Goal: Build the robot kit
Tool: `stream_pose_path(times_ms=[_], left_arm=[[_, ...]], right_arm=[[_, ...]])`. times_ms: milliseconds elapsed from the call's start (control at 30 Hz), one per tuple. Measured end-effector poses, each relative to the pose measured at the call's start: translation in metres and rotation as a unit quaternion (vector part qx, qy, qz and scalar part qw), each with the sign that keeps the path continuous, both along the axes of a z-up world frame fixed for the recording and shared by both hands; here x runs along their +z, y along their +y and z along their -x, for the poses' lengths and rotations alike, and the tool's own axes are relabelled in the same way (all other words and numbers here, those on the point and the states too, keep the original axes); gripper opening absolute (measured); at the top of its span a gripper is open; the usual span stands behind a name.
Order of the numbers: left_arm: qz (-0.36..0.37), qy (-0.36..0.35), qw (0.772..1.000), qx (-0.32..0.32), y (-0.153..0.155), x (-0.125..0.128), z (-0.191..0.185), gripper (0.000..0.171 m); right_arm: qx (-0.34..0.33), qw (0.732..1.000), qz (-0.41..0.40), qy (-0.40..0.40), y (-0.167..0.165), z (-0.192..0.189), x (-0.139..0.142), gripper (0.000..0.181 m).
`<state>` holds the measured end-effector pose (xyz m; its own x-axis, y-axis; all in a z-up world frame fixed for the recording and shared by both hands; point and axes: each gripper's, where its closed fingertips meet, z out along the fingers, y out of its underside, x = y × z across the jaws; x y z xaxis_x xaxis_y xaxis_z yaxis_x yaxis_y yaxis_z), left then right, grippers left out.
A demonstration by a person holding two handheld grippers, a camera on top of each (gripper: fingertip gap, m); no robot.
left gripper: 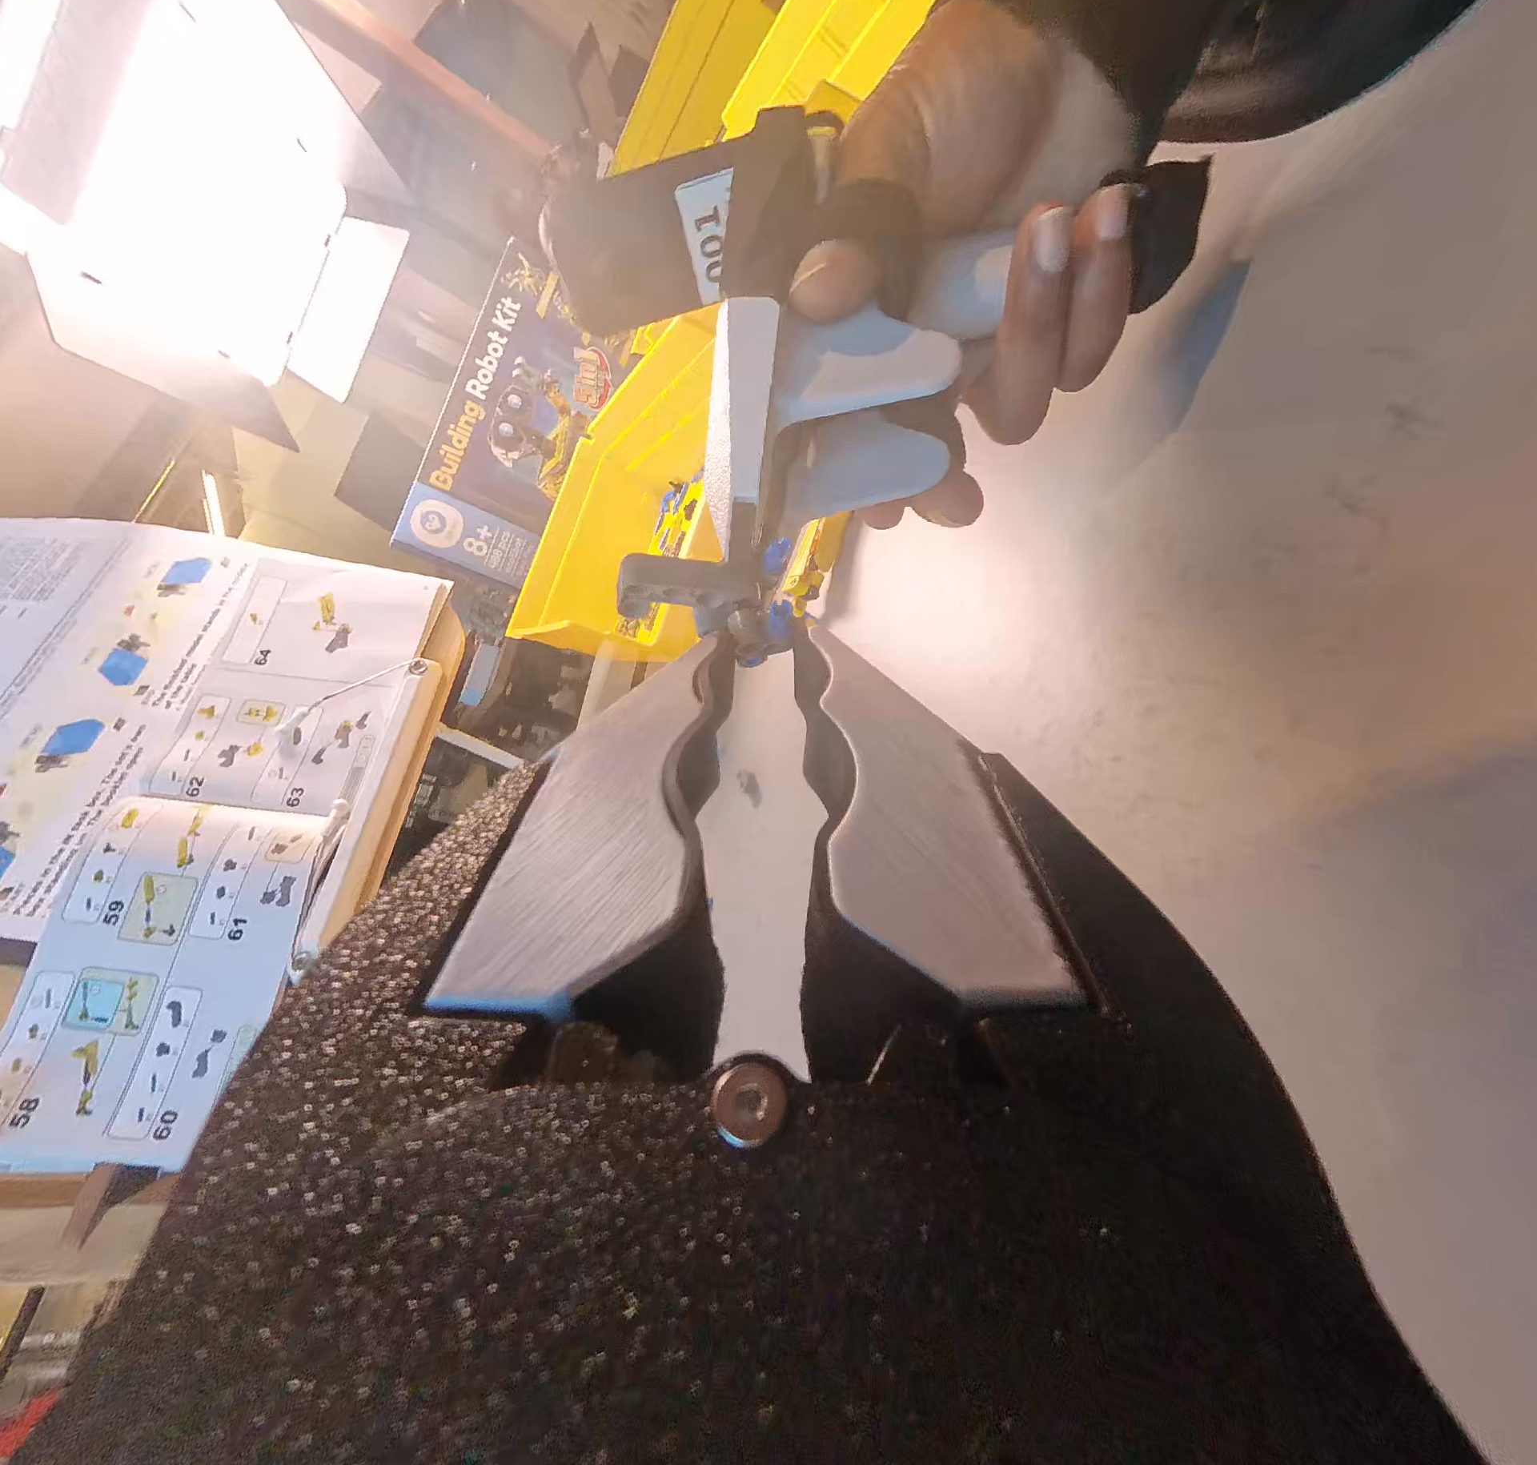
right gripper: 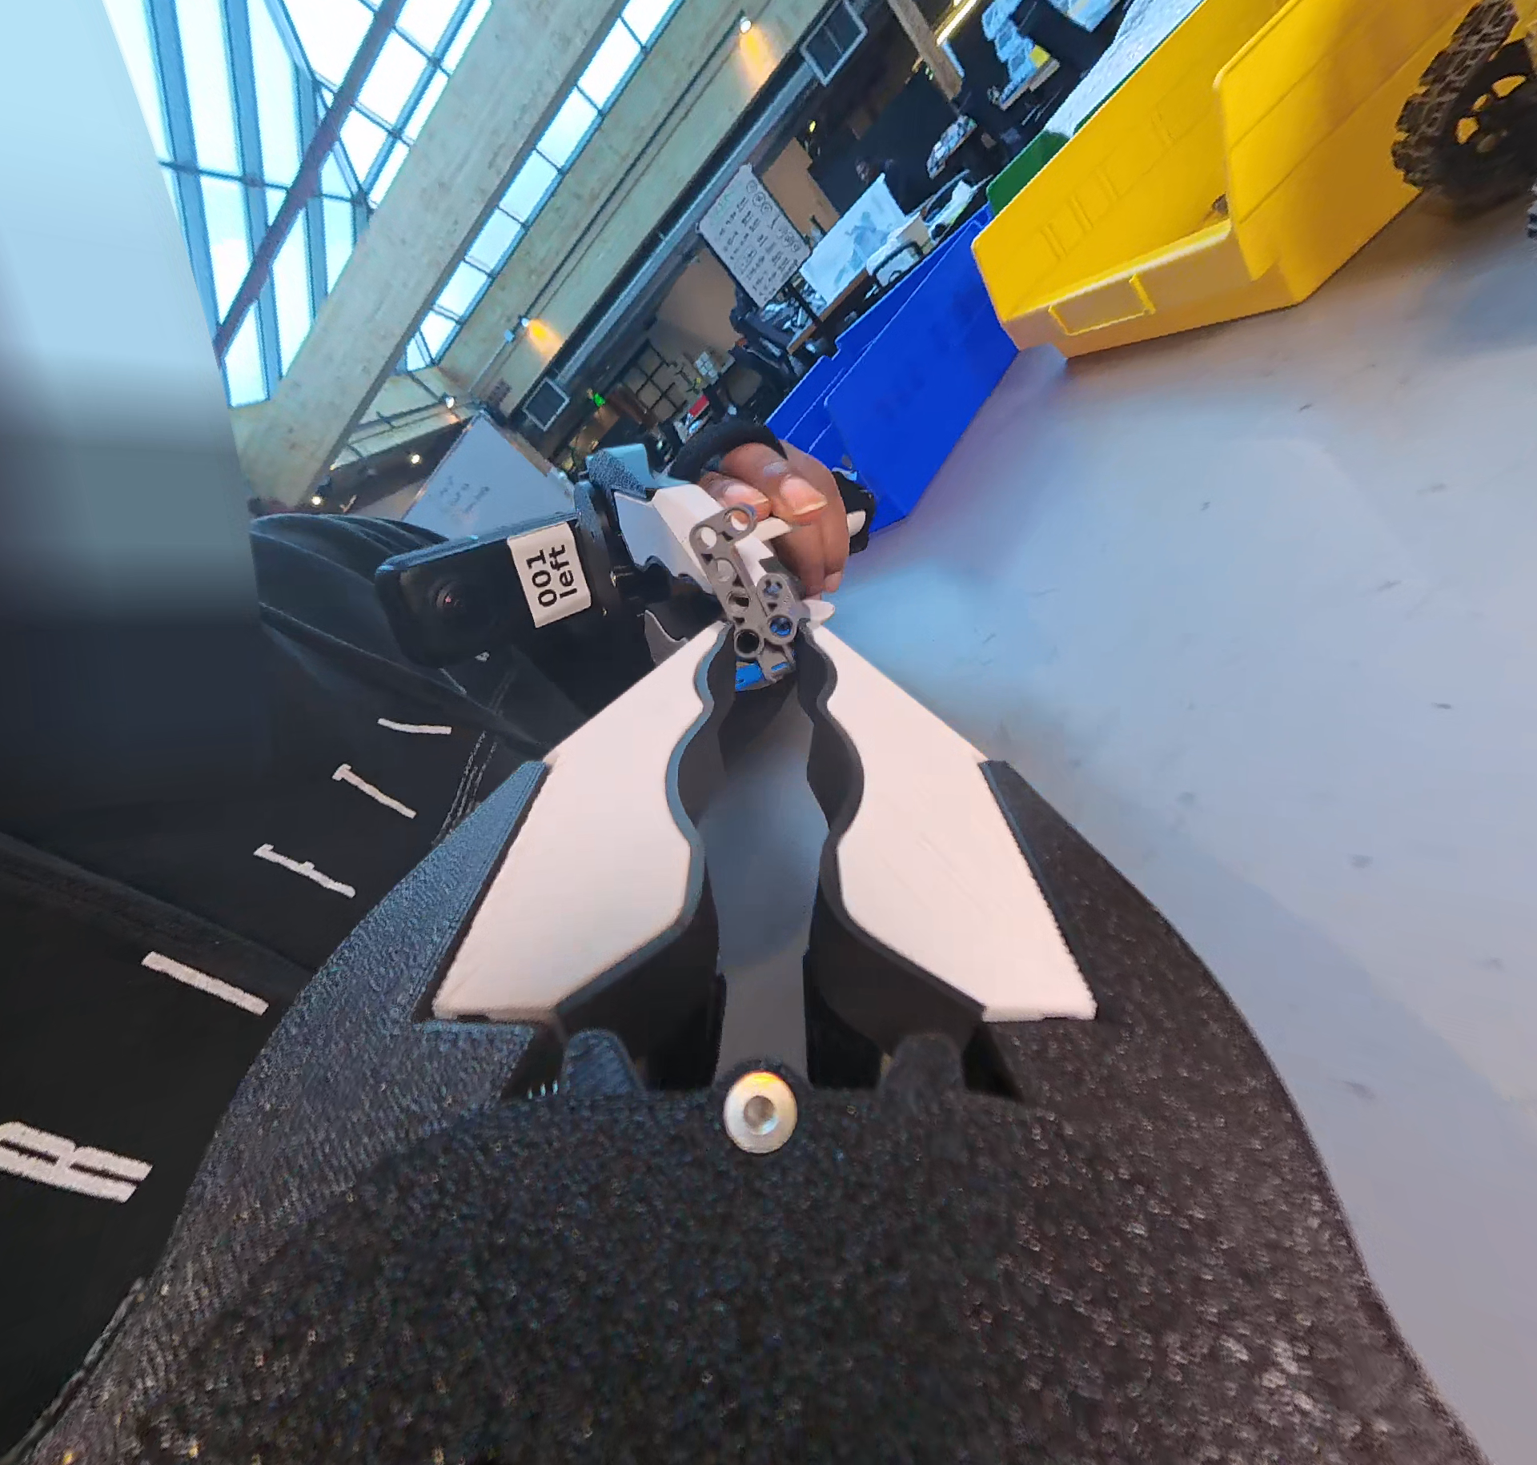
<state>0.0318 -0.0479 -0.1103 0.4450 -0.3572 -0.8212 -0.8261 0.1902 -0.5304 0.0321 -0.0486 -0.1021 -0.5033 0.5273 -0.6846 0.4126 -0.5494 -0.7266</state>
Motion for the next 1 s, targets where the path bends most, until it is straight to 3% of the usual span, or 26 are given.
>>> stream_pose_path(times_ms=[567,667,733,800,867,1000], left_arm=[[0.034,-0.022,0.993,-0.107,-0.026,0.001,-0.03,0.013],[0.043,-0.032,0.991,-0.123,-0.027,0.0,-0.029,0.015],[0.062,-0.093,0.985,-0.134,-0.025,0.006,-0.025,0.019],[0.089,-0.152,0.975,-0.133,-0.023,0.012,-0.018,0.036],[0.128,-0.217,0.958,-0.14,-0.023,0.015,-0.013,0.03],[0.269,-0.36,0.881,-0.15,-0.018,0.0,-0.01,0.038]], right_arm=[[0.154,0.987,0.031,0.009,-0.03,-0.03,-0.003,0.015],[0.144,0.989,-0.011,0.018,-0.03,-0.029,-0.005,0.015],[0.122,0.99,-0.052,0.043,-0.025,-0.024,0.0,0.015],[0.09,0.986,-0.118,0.077,-0.018,-0.023,0.006,0.015],[0.049,0.977,-0.177,0.104,-0.008,-0.021,0.012,0.015],[0.012,0.917,-0.378,0.127,-0.002,-0.02,-0.005,0.015]])
